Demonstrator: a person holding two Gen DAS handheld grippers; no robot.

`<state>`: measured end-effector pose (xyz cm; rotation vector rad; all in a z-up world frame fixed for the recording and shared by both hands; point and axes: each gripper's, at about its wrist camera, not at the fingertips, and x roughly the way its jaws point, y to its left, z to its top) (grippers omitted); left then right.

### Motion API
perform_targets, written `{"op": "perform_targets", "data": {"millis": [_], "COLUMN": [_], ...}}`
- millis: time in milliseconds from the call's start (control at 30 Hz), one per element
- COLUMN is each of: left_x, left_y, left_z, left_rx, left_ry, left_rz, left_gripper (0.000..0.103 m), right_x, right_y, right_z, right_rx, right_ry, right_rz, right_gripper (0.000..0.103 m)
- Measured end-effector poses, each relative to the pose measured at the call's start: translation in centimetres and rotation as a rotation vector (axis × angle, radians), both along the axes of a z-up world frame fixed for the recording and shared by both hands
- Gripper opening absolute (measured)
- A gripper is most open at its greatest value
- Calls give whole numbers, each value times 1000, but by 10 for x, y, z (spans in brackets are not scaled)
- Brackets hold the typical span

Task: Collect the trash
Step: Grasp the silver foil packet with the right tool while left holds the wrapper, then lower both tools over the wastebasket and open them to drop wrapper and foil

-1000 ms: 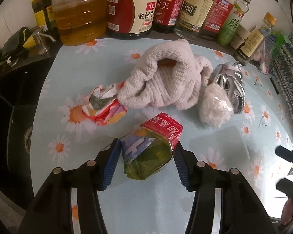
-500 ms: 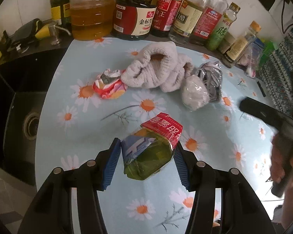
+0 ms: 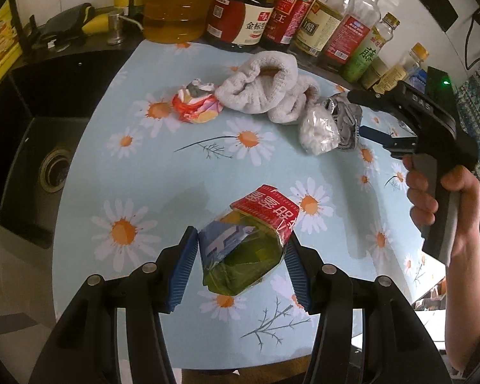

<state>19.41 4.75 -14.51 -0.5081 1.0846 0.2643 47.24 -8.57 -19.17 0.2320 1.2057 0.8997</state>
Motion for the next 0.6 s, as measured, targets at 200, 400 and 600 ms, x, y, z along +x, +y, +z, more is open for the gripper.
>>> {"op": "perform_targets", "data": {"millis": [200, 400, 600], "left_x": [-4, -8, -7], "left_y": [-1, -1, -5], "left_z": [5, 4, 7], "left_rx": [3, -3, 0], "left_ry": [-4, 1, -10], "left_rz": [15, 30, 17], "left_gripper": [52, 52, 52], "right_x": [9, 12, 8], "right_y": [9, 5, -8], "right_z": [-14, -14, -4], "right_rx": [16, 37, 56], "right_ry": [67, 87, 75], "right_rz": [0, -19, -37], "right_gripper": [72, 64, 64]}}
